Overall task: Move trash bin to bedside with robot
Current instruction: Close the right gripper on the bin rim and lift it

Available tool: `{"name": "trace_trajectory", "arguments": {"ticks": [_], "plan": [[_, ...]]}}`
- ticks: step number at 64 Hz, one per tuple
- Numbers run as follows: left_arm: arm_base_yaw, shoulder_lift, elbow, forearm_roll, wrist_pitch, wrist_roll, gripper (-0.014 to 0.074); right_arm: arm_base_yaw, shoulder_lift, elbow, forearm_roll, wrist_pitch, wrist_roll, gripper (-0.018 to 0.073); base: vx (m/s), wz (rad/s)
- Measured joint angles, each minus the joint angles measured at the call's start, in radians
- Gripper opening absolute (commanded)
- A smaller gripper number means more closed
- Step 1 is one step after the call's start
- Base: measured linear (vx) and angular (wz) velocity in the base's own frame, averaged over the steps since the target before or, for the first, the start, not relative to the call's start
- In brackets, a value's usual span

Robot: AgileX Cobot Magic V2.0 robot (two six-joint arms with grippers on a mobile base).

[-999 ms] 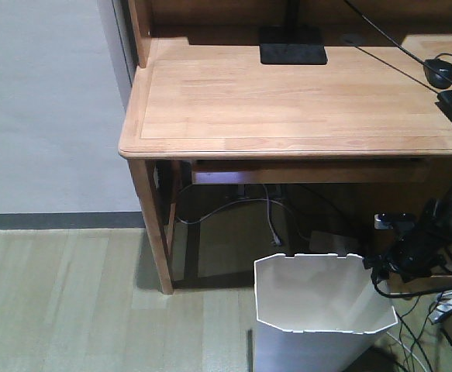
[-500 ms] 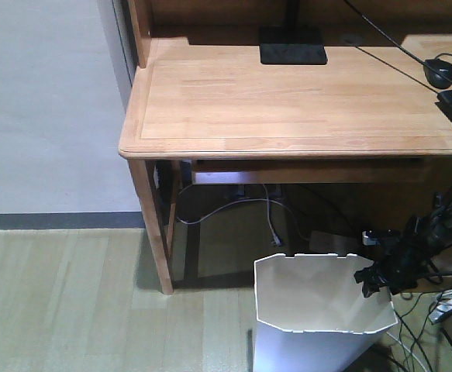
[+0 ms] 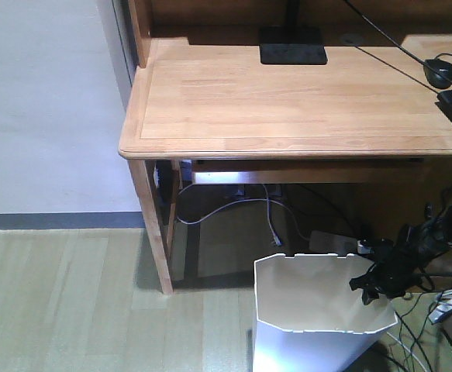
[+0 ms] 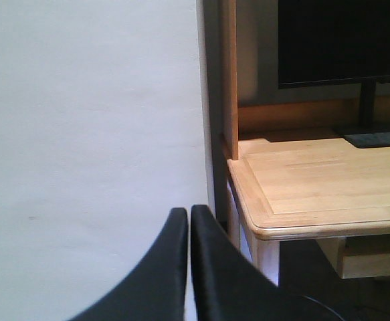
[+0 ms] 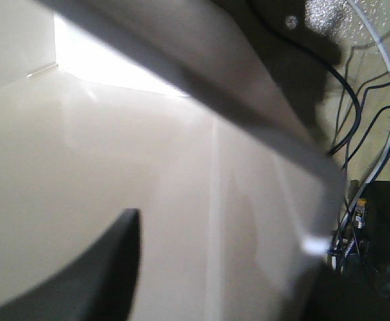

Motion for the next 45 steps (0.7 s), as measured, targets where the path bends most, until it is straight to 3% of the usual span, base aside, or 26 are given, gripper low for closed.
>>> {"name": "trace_trajectory", "arguments": {"ticks": [1, 22, 35, 45], "plan": [[0.0, 0.0, 0.0, 0.0, 0.0, 0.0, -0.0006, 0.0, 0.001, -0.003, -0.003, 0.001, 0.001, -0.0017, 0.0, 0.0], [0.0, 0.0, 0.0, 0.0, 0.0, 0.0, -0.0006, -0.006, 0.0, -0.018, 0.046, -0.007, -0.027, -0.0008, 0.0, 0.0], [0.0, 0.0, 0.0, 0.0, 0.0, 0.0, -0.0006, -0.006, -0.019, 0.001, 0.178, -0.001, -0.182, -0.0005, 0.0, 0.0], [0.0, 0.0, 0.0, 0.0, 0.0, 0.0, -0.0006, -0.006, -0.083, 0.111, 0.329, -0.05, -0.331, -0.0005, 0.0, 0.0]]}}
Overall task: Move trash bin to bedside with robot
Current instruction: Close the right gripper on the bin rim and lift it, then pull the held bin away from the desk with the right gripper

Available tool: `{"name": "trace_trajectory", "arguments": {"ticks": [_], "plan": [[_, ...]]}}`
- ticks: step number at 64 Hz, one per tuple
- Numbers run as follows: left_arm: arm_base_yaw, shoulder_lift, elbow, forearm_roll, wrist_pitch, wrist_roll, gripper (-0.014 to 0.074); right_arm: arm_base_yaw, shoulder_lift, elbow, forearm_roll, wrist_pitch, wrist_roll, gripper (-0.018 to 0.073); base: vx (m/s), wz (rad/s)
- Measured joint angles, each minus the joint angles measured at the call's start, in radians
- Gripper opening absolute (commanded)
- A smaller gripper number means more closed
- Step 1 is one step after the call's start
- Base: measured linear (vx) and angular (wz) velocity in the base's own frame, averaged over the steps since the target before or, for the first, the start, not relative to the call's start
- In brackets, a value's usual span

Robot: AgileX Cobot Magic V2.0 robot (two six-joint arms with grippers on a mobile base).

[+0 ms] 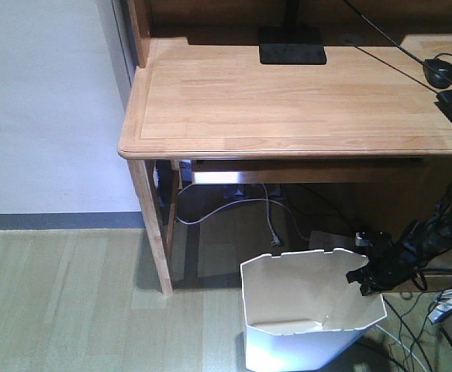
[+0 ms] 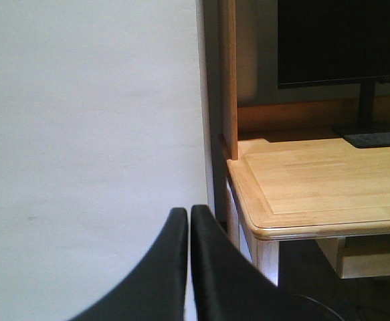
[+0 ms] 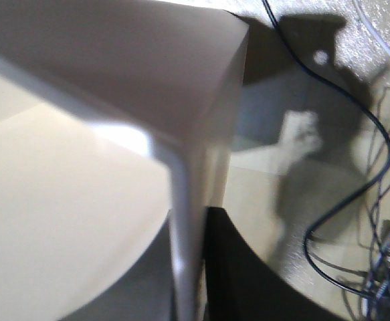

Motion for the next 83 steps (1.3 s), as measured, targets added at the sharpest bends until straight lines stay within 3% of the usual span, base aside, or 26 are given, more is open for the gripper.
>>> {"name": "trace_trajectory", "arguments": {"ticks": [12, 22, 39, 54, 83], "plan": [[0.0, 0.0, 0.0, 0.0, 0.0, 0.0, -0.0006, 0.001, -0.158, 0.186, 0.216, -0.04, -0.204, -0.0003, 0.0, 0.0], [0.0, 0.0, 0.0, 0.0, 0.0, 0.0, -0.0006, 0.001, -0.306, 0.329, 0.311, -0.009, -0.323, -0.0003, 0.0, 0.0], [0.0, 0.0, 0.0, 0.0, 0.0, 0.0, -0.0006, 0.001, -0.548, 0.549, 0.344, 0.079, -0.388, -0.0003, 0.0, 0.0], [0.0, 0.0, 0.0, 0.0, 0.0, 0.0, -0.0006, 0.003, -0.713, 0.721, 0.402, 0.12, -0.507, -0.0003, 0.0, 0.0], [0.0, 0.0, 0.0, 0.0, 0.0, 0.0, -0.0006, 0.004, -0.77, 0.749, 0.439, 0.238, -0.521, -0.0003, 0.0, 0.0]]}}
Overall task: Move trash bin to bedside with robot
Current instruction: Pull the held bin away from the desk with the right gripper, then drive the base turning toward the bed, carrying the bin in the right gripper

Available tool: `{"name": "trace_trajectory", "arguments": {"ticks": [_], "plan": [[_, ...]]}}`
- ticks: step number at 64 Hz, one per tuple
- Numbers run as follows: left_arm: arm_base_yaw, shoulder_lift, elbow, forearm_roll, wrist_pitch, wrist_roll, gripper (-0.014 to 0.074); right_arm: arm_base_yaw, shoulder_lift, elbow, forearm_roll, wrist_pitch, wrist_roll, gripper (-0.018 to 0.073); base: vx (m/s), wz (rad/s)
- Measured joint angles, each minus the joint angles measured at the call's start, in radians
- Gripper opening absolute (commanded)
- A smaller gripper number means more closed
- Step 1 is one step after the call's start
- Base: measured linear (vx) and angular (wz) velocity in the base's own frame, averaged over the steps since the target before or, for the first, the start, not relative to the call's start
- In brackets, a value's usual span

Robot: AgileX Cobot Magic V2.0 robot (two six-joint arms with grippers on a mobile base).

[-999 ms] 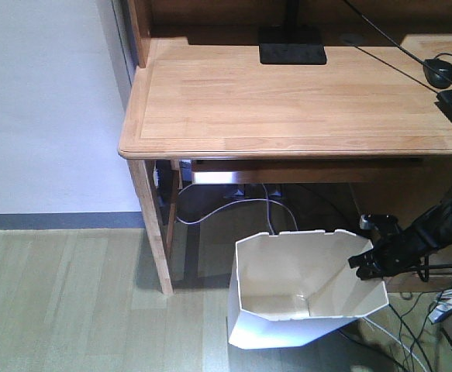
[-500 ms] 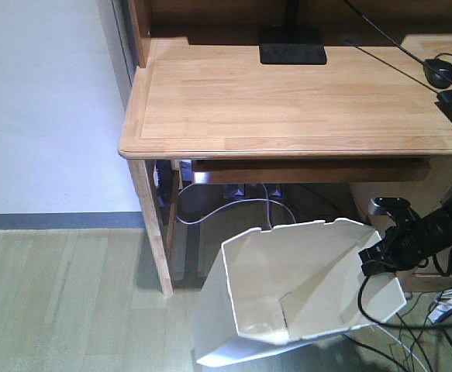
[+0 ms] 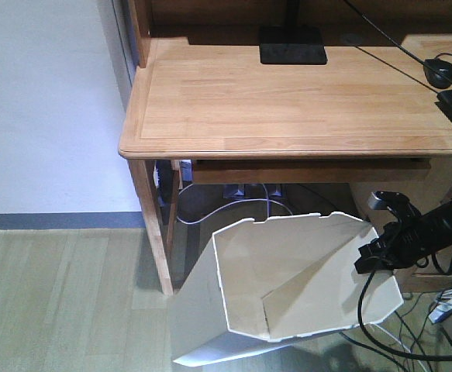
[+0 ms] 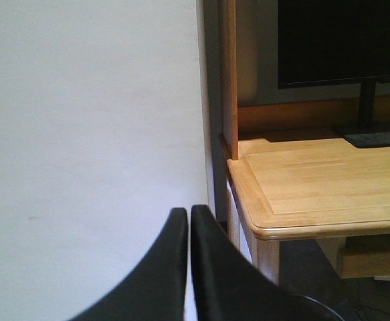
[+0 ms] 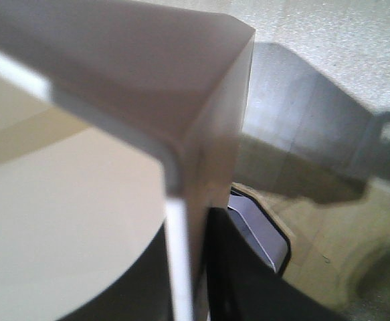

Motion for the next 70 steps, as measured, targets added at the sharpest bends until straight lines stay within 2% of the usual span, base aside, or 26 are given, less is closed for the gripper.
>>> {"name": "trace_trajectory", "arguments": {"ticks": [43, 70], "plan": [[0.0, 0.0, 0.0, 0.0, 0.0, 0.0, -0.0006, -0.001, -0.005, 0.0, 0.002, 0.009, 0.0, -0.0003, -0.01, 0.05], [0.0, 0.0, 0.0, 0.0, 0.0, 0.0, -0.0006, -0.002, -0.005, 0.0, 0.002, 0.009, 0.0, -0.0003, -0.07, 0.33]]}}
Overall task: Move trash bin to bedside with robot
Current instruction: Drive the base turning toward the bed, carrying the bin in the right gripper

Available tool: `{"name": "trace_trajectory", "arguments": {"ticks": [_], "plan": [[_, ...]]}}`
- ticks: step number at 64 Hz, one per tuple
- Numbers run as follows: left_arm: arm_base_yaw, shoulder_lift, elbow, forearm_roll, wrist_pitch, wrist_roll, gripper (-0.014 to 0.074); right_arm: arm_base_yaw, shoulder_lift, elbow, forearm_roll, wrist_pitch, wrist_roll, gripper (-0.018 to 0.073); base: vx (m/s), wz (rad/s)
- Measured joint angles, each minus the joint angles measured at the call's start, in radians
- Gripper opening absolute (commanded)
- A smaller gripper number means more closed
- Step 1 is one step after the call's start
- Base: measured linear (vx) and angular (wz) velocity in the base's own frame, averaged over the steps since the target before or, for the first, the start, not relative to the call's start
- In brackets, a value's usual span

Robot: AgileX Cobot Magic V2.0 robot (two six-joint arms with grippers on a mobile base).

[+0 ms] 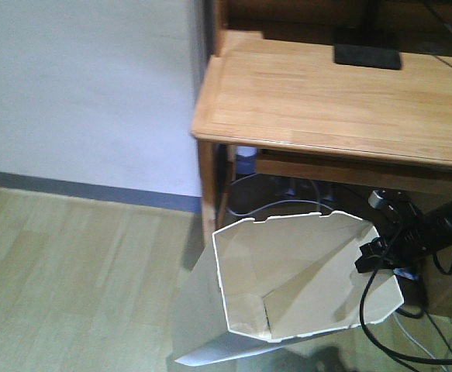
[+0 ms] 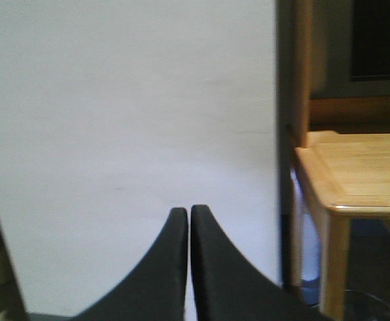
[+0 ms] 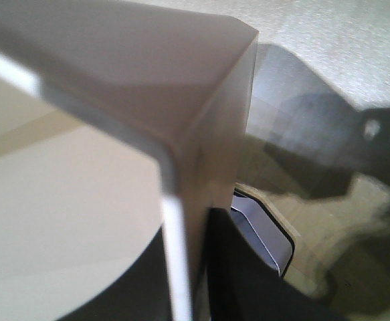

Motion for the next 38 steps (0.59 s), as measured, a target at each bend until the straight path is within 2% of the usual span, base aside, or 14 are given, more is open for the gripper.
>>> {"name": "trace_trajectory", "arguments": {"ticks": [38], "plan": [[0.0, 0.0, 0.0, 0.0, 0.0, 0.0, -0.0006, 0.002, 0.0, 0.0, 0.003, 0.012, 0.0, -0.0003, -0.09, 0.52]]}}
